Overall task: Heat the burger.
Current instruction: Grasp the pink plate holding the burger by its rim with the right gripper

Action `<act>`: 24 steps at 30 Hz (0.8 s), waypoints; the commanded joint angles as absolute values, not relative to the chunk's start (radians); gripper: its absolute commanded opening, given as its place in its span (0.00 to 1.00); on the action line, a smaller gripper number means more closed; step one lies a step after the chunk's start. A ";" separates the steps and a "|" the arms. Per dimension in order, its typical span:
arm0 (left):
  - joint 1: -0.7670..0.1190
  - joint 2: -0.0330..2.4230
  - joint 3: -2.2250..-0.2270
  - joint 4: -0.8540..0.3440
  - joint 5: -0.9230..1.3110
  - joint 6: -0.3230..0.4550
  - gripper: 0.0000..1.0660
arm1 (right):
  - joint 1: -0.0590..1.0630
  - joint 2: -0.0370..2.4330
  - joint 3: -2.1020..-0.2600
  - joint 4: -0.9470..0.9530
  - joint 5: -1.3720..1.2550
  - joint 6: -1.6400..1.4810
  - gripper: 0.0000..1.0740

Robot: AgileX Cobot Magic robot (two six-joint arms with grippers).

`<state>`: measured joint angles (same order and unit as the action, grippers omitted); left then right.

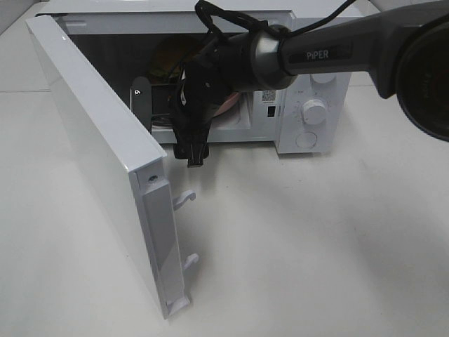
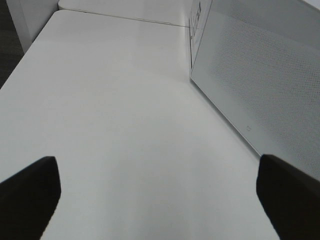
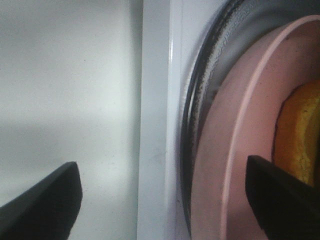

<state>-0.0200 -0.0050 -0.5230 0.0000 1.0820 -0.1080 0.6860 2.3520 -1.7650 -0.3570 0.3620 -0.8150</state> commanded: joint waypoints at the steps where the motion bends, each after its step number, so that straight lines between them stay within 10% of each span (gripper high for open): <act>1: -0.016 -0.009 -0.520 0.000 1.069 -0.109 0.94 | 0.675 2.352 -1.769 -0.361 0.366 -0.811 0.79; 24: -0.016 -0.009 -0.520 0.000 1.069 -0.109 0.94 | 0.628 2.349 -1.769 -0.336 0.418 -0.811 0.74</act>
